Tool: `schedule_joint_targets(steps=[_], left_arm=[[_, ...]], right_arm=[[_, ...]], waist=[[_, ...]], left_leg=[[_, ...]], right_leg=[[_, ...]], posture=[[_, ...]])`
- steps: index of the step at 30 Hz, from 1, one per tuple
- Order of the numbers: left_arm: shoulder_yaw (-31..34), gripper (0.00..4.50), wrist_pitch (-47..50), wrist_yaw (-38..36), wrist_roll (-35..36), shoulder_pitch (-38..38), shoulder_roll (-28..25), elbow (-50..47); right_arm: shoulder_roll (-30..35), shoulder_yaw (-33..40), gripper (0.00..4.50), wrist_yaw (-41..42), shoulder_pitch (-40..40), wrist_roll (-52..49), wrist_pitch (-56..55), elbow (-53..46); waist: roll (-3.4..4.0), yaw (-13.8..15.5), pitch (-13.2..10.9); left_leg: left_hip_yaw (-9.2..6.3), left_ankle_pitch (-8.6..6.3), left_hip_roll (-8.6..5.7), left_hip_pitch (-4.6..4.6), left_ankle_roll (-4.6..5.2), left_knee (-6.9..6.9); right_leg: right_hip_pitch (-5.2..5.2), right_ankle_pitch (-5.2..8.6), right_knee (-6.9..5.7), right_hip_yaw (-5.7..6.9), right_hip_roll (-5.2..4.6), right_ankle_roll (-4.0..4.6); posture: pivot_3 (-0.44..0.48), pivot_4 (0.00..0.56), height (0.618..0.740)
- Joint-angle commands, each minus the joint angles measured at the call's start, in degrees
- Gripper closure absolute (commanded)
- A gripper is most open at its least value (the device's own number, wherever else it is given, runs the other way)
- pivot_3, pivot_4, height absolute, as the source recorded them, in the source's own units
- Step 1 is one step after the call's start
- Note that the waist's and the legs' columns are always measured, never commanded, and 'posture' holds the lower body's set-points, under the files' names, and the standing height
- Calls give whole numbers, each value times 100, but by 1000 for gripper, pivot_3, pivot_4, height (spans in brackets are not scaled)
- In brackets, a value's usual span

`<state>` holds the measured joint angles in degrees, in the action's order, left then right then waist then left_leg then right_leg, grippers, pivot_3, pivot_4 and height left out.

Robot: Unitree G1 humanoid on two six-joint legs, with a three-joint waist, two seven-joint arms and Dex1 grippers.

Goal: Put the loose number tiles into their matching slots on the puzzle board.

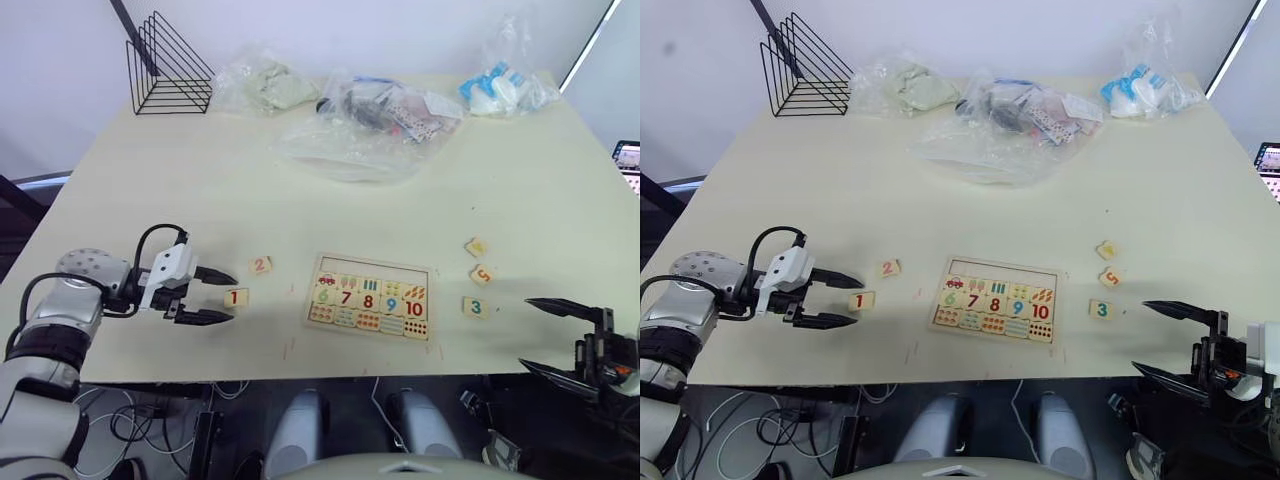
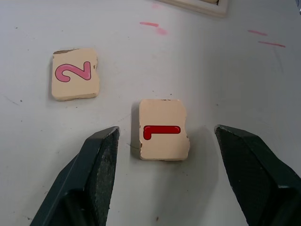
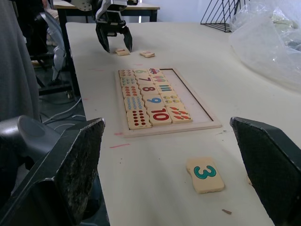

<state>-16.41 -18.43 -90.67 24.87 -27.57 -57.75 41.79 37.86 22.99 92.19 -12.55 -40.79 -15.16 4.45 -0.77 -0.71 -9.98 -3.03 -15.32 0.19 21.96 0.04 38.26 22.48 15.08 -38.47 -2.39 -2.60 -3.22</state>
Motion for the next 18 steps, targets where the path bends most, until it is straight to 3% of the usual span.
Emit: schedule_joint_targets(steps=[1,3,7,18], left_arm=[[43,1334,40,-183,-111,-57,43,168],[40,1816,-4,-183,-148,-57,68,221],[33,3540,-87,-183,-183,-36,89,262],[37,3538,36,-183,192,-132,-228,-303]], right_arm=[[87,161,0,31,-2,-113,-47,-44],[92,162,0,31,3,-110,-49,-40],[100,171,0,31,6,-113,-46,-43],[27,177,0,13,-35,-117,-16,-136]], waist=[[0,0,0],[0,-4,0],[2,-11,1],[1,-10,1]], left_leg=[[0,0,0,0,0,0],[-2,0,0,0,0,1],[-1,0,-1,-1,0,1],[-1,0,0,0,0,2]], right_leg=[[0,0,-1,0,0,0],[0,0,-4,0,0,0],[0,0,-5,-1,0,0],[1,0,-7,-1,0,0]], posture=[[0,150,740],[0,150,740],[0,150,740],[0,150,740]])
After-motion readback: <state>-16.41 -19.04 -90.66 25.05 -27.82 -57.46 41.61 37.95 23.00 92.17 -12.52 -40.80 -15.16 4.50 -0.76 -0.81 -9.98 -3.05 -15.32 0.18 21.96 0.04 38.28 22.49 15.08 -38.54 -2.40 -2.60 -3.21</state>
